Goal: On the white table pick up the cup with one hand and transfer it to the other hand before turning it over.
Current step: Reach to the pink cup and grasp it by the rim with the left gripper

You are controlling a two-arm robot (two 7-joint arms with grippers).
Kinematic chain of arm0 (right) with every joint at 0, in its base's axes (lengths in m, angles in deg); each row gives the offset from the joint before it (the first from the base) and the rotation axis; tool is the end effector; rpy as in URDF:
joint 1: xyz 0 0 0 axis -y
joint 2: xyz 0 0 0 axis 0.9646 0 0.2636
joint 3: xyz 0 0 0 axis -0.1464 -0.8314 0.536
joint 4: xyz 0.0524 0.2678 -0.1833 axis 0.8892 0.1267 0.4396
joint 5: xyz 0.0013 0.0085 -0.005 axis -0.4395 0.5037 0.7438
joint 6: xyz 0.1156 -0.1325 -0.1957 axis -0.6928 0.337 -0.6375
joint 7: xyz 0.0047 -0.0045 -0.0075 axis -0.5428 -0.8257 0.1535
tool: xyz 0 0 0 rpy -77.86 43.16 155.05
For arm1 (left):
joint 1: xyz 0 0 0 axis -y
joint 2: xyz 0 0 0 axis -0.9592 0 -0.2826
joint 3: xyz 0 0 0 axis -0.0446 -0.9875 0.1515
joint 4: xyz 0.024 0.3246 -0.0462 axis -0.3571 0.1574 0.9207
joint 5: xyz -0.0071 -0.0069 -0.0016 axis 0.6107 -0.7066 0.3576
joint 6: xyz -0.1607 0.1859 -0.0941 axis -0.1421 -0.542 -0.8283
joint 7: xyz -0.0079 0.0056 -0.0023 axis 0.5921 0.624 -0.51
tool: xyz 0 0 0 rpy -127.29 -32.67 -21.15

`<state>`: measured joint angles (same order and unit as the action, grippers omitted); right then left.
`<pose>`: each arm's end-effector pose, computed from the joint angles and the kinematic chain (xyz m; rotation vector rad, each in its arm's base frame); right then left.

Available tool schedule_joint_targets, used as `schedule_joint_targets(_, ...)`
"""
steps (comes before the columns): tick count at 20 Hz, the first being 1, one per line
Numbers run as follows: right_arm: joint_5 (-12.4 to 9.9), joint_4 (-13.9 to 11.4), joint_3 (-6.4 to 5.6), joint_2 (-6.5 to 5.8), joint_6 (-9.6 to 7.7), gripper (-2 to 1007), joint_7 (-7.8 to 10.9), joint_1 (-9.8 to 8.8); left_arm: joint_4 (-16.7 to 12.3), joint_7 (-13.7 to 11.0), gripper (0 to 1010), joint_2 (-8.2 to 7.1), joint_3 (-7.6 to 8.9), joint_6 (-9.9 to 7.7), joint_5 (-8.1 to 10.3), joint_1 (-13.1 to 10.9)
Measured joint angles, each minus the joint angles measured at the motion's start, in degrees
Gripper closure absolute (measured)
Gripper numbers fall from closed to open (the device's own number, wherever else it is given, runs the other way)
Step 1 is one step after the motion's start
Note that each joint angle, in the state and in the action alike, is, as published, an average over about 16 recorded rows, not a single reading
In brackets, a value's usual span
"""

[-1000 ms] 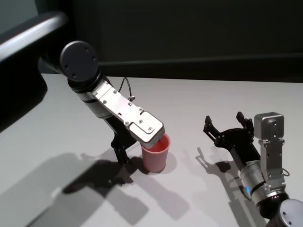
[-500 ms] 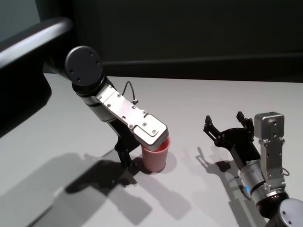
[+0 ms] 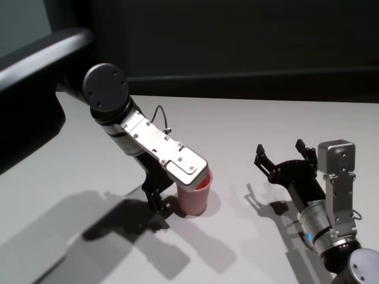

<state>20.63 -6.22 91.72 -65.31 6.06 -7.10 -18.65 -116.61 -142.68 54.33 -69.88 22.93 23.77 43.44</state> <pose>0.2538 0.0213 -0.3435 0.0396 0.0389 -1.3661 0.4731 -0.0317 -0.1446 1.1132 -0.7236 -0.4622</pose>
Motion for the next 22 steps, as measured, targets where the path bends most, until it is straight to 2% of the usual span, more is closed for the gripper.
schedule_joint_targets(12,0.0,0.0,0.0,0.0,0.0,3,0.0,0.0,0.2,1.3,9,-0.2,-0.67,-0.47,0.67,0.1)
schedule_joint_targets(22,0.0,0.0,0.0,0.0,0.0,3,0.0,0.0,0.2,1.3,32,-0.27,-0.69,-0.63,0.79,0.0)
